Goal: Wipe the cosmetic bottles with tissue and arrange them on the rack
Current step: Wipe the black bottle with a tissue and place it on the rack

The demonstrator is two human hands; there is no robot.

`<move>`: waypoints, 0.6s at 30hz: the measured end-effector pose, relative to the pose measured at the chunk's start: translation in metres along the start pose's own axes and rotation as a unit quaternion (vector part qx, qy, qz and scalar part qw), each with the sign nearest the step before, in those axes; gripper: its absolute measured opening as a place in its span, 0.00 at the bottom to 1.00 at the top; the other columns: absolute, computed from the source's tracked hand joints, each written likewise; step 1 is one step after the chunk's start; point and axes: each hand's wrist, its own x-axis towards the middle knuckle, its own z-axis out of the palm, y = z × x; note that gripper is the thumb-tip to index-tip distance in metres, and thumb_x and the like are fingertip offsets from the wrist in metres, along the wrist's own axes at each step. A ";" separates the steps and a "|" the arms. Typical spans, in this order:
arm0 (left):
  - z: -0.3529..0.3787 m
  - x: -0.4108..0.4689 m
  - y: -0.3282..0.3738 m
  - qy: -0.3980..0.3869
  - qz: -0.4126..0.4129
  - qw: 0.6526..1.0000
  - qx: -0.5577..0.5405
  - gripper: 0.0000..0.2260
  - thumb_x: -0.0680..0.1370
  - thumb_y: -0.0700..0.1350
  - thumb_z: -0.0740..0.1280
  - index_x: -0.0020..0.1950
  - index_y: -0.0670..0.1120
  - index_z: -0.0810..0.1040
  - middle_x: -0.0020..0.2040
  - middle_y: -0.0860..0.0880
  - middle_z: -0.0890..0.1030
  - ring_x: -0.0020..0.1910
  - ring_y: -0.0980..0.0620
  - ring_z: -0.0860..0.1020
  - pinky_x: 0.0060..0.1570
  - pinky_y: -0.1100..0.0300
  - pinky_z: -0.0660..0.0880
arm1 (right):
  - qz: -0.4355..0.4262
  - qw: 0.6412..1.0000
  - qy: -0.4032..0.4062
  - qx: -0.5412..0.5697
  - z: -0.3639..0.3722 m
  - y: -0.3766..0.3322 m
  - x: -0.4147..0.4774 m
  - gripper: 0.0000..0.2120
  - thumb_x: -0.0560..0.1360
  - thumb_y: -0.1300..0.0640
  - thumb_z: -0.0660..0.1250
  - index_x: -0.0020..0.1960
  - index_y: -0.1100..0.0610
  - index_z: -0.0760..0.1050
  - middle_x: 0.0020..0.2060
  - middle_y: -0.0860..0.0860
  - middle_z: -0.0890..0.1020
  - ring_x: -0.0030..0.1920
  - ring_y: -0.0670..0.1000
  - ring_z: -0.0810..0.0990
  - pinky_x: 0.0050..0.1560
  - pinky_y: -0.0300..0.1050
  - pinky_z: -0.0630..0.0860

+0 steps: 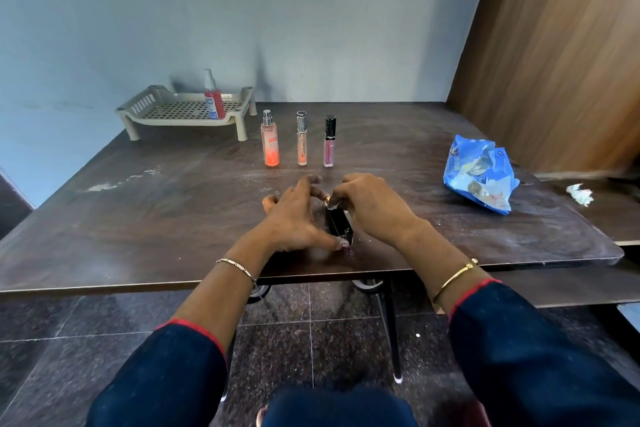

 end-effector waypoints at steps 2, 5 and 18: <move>0.000 0.000 0.000 0.001 0.001 1.000 0.005 0.49 0.54 0.62 0.74 0.70 0.53 0.58 0.56 0.63 0.71 0.57 0.56 0.68 0.64 0.51 0.55 | 0.024 1.000 0.005 0.014 0.002 0.001 0.002 0.14 0.72 0.67 0.64 0.49 0.54 0.83 0.43 0.52 0.81 0.45 0.54 0.80 0.45 0.43 0.73; 0.000 -0.001 0.002 0.002 0.004 1.000 0.007 0.49 0.56 0.60 0.76 0.72 0.52 0.56 0.56 0.62 0.71 0.60 0.55 0.68 0.64 0.51 0.55 | 0.080 0.994 0.000 0.079 0.001 0.004 0.006 0.12 0.70 0.68 0.66 0.47 0.57 0.83 0.43 0.54 0.85 0.44 0.53 0.82 0.49 0.46 0.77; 0.000 -0.002 0.003 0.007 -0.013 1.000 0.016 0.51 0.58 0.58 0.78 0.73 0.50 0.52 0.54 0.60 0.70 0.67 0.54 0.66 0.67 0.51 0.52 | -0.076 0.990 -0.045 -0.107 -0.010 -0.024 -0.002 0.12 0.75 0.64 0.62 0.55 0.54 0.80 0.50 0.52 0.79 0.51 0.54 0.79 0.47 0.43 0.71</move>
